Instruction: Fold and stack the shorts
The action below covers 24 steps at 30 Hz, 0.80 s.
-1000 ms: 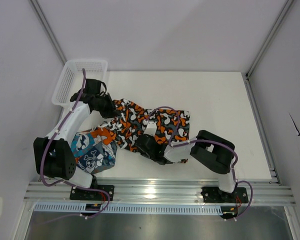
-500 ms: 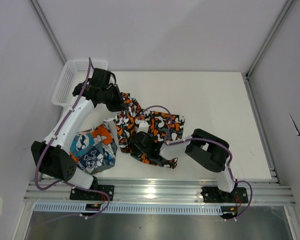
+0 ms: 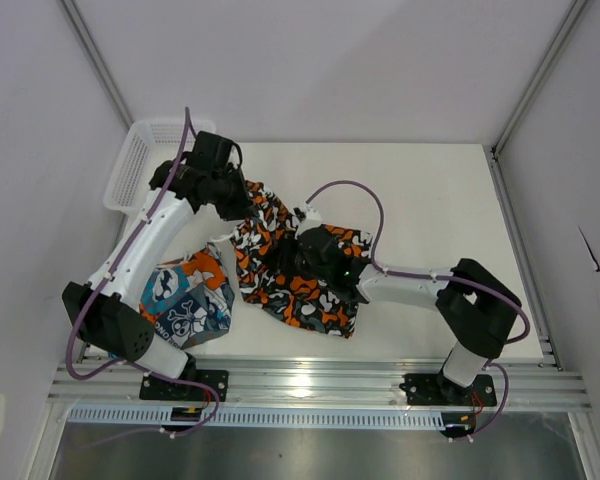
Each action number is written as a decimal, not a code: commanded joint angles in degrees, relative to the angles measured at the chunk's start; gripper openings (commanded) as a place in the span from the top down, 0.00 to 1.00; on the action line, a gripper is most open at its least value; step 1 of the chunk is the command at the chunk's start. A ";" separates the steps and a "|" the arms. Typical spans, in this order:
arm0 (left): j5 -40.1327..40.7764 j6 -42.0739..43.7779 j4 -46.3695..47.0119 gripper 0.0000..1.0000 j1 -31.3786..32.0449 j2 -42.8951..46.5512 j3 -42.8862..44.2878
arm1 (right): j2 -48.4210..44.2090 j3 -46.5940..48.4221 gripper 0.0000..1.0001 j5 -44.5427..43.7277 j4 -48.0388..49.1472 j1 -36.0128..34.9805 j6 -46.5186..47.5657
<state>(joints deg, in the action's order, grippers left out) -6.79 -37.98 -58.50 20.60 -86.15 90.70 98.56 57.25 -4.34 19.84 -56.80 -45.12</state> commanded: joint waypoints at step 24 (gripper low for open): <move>11.44 -0.17 -2.94 1.00 7.08 -3.94 7.21 | 2.13 1.27 1.00 27.01 -5.95 22.61 2.77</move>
<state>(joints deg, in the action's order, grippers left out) 2.85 -37.95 -61.58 26.92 -90.67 94.72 97.01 54.83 16.32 10.15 -34.37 -42.39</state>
